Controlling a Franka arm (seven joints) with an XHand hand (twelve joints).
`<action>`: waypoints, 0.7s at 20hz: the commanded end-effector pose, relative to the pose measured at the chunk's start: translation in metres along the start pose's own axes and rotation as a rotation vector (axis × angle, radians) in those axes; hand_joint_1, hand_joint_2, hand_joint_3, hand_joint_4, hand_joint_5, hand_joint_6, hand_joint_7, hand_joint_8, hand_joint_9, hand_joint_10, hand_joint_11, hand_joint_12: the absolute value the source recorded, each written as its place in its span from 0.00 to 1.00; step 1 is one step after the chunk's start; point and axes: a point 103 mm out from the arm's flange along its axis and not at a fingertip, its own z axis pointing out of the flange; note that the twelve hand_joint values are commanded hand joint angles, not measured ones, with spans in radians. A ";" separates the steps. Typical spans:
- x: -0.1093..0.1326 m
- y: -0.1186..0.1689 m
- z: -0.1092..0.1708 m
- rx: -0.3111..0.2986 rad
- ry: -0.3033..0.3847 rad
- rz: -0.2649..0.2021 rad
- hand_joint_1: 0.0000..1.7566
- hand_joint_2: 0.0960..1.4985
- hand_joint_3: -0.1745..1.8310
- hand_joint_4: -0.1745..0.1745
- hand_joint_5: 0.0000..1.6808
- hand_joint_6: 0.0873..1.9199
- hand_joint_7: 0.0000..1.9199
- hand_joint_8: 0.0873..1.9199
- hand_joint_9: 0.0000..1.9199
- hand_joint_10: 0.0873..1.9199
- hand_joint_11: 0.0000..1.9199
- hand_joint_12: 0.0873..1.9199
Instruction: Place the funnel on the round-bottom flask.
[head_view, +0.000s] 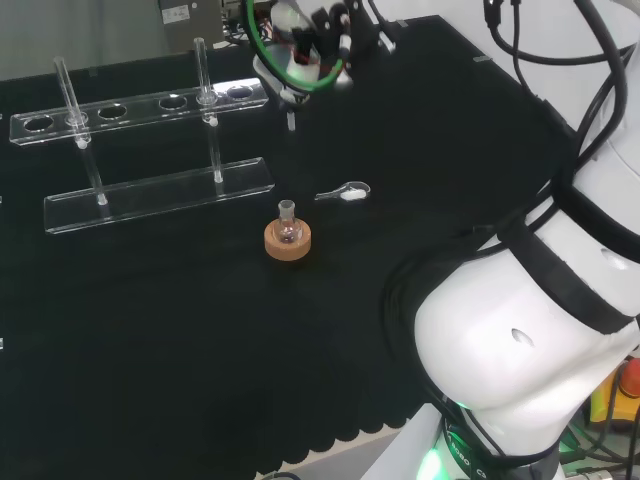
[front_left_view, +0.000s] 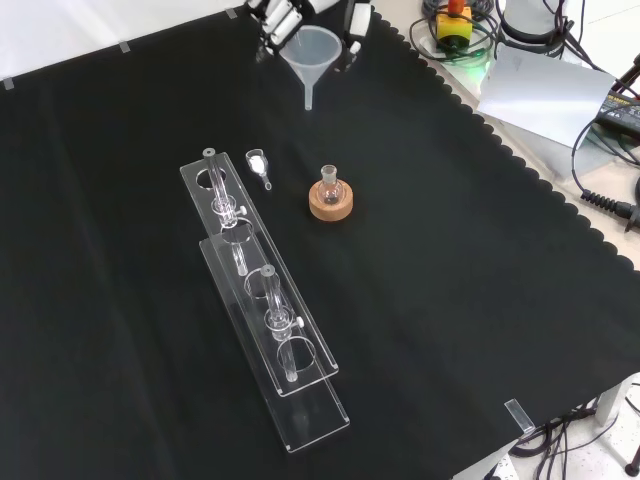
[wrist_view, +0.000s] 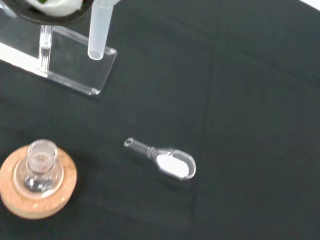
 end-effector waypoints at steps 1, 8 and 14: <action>0.012 0.000 0.035 -0.008 0.028 0.010 0.43 0.42 0.34 0.33 0.33 0.02 0.28 0.38 0.45 0.32 0.21 0.69; 0.022 0.004 0.064 0.005 0.036 0.007 0.43 0.42 0.35 0.33 0.32 0.03 0.28 0.38 0.45 0.32 0.21 0.68; 0.032 0.010 0.078 0.019 0.034 -0.007 0.43 0.41 0.35 0.32 0.32 0.03 0.28 0.38 0.46 0.32 0.21 0.68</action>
